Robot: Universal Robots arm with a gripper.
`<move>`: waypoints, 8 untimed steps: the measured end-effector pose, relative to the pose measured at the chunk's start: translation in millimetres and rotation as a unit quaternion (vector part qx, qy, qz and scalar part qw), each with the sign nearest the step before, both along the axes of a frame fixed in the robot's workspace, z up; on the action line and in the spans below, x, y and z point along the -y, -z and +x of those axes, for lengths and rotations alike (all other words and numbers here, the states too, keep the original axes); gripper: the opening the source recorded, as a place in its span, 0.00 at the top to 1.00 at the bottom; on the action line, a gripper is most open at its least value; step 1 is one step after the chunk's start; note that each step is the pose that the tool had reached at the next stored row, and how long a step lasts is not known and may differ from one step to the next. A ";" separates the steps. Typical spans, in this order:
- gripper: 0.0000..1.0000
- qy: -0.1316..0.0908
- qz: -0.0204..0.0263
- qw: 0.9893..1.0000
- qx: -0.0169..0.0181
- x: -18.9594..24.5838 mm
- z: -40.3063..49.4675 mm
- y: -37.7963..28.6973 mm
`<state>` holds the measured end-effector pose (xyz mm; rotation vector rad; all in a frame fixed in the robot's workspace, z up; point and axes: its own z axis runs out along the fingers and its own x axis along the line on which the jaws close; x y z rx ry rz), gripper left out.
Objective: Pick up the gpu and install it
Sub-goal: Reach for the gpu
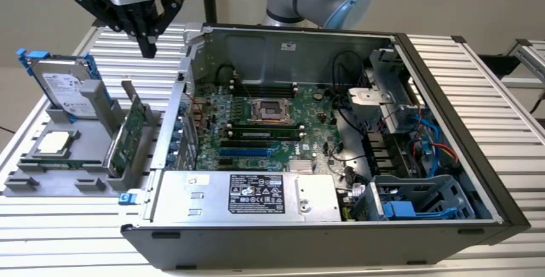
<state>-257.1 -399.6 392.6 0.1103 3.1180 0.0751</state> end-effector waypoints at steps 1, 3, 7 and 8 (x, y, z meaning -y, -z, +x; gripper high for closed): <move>1.00 0.000 0.000 1.000 0.000 0.1 -1.6 0.0; 1.00 0.000 0.000 1.000 0.000 0.4 -4.8 0.0; 1.00 0.000 0.000 1.000 0.000 2.7 -10.2 0.0; 1.00 0.000 0.000 1.000 0.000 3.8 -11.1 0.0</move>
